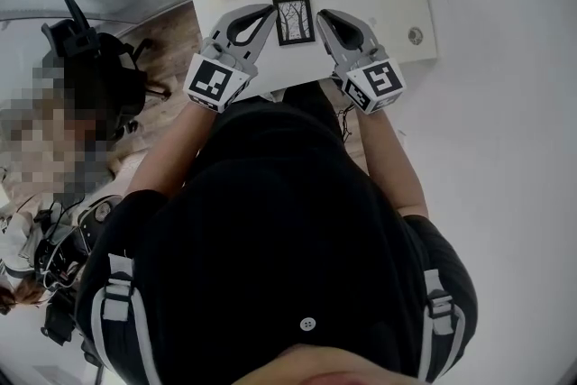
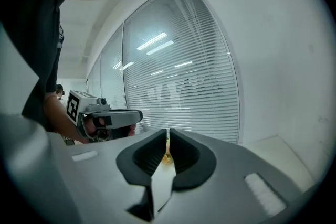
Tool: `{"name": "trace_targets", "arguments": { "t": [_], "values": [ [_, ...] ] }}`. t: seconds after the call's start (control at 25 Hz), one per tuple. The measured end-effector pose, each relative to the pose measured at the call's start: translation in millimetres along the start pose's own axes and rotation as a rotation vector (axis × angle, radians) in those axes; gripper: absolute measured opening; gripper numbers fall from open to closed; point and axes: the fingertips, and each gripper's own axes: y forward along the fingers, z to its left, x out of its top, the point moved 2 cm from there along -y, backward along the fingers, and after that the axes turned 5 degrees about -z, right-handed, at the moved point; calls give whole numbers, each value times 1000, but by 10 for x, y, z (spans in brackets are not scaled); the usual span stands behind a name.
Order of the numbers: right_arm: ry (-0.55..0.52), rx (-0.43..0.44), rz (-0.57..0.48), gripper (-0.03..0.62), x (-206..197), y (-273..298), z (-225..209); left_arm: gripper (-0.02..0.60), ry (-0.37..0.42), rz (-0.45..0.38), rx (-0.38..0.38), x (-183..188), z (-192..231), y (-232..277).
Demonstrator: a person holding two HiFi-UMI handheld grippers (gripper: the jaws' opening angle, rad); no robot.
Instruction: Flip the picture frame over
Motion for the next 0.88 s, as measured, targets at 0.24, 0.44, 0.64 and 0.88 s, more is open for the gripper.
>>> {"name": "trace_targets", "arguments": {
  "t": [0.24, 0.44, 0.64, 0.88],
  "values": [
    [-47, -17, -60, 11, 292, -93, 20, 3, 11, -26, -19, 191, -53, 35],
    [-79, -20, -85, 11, 458, -70, 14, 3, 16, -35, -33, 326, -67, 74],
    [-92, -14, -97, 11, 548, -43, 10, 3, 33, -28, -34, 357, -38, 116],
    [-101, -9, -113, 11, 629, -27, 15, 3, 38, -36, -27, 407, -20, 128]
  ]
}}
